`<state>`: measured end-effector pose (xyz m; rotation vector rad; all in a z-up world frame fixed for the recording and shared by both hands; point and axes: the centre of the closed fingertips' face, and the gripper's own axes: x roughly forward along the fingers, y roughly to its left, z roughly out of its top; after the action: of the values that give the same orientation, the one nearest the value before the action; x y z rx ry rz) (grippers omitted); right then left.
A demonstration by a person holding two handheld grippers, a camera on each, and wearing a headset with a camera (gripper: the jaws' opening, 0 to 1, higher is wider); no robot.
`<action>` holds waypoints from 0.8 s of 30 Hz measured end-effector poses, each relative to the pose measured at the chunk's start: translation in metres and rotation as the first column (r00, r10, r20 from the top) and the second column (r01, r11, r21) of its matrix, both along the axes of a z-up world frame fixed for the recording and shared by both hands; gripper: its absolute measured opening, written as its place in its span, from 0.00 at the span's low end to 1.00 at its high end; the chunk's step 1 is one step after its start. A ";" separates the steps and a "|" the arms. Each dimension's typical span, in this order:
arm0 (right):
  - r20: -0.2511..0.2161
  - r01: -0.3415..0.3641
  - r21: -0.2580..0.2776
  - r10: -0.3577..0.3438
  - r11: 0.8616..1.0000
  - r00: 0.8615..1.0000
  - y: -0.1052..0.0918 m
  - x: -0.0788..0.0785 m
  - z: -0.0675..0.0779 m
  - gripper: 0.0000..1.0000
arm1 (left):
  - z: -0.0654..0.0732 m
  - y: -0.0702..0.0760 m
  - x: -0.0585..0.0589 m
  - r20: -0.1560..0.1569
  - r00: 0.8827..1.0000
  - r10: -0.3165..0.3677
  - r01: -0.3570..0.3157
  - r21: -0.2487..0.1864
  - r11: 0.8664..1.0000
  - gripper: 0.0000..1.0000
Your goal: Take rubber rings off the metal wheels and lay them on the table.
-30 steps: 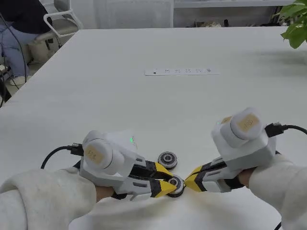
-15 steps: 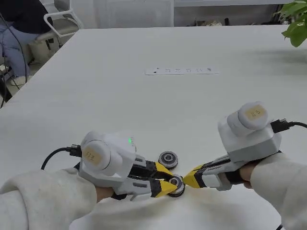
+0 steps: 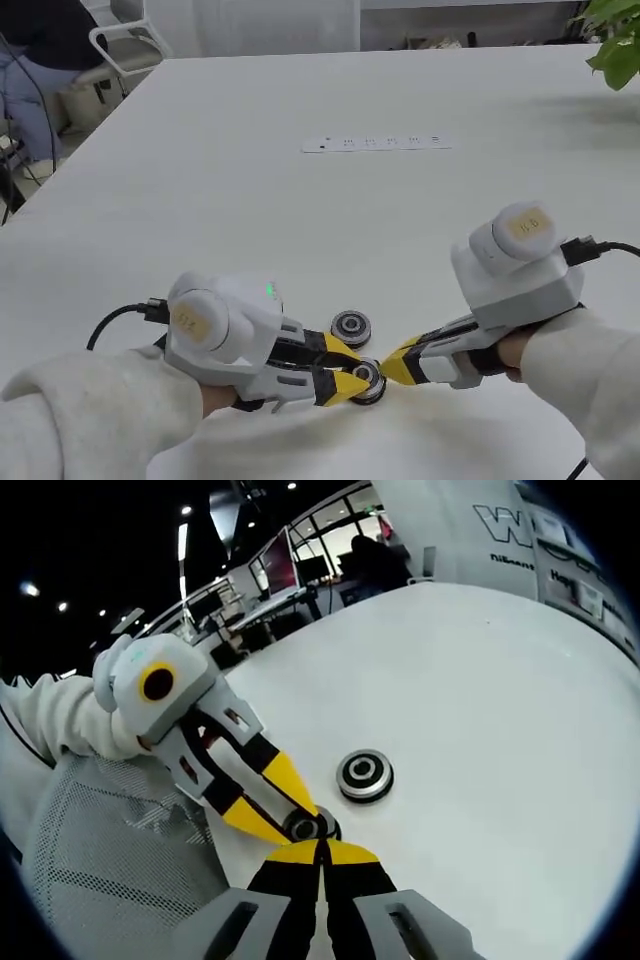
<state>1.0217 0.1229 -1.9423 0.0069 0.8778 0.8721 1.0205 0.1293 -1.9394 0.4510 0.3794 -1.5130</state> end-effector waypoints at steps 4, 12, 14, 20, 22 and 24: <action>0.002 0.001 0.005 -0.001 1.000 1.000 0.001 0.000 0.001 0.00 | 0.000 0.000 0.000 0.006 1.000 -0.002 0.002 0.003 1.000 0.08; 0.002 0.003 -0.002 -0.003 1.000 1.000 0.000 0.001 0.001 0.00 | 0.000 0.000 0.001 0.003 1.000 0.001 -0.001 0.005 1.000 0.07; 0.004 0.001 -0.003 -0.001 1.000 1.000 0.001 0.001 0.001 0.00 | 0.000 0.000 0.001 0.003 1.000 0.000 0.000 0.005 1.000 0.07; -0.002 0.008 0.005 -0.008 1.000 1.000 0.001 0.001 0.001 0.00 | 0.000 0.000 0.001 0.004 1.000 -0.001 0.001 0.006 1.000 0.07; -0.004 0.010 0.008 -0.010 1.000 1.000 0.002 0.001 0.001 0.00 | 0.000 0.000 0.001 0.005 1.000 -0.002 0.002 0.007 1.000 0.07; -0.004 0.011 0.009 -0.011 1.000 1.000 0.002 0.001 0.001 0.00 | 0.000 0.000 0.001 0.006 1.000 -0.003 0.003 0.008 1.000 0.07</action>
<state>1.0227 0.1247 -1.9410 0.0219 0.8771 0.8660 1.0214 0.1292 -1.9395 0.4622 0.3803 -1.5127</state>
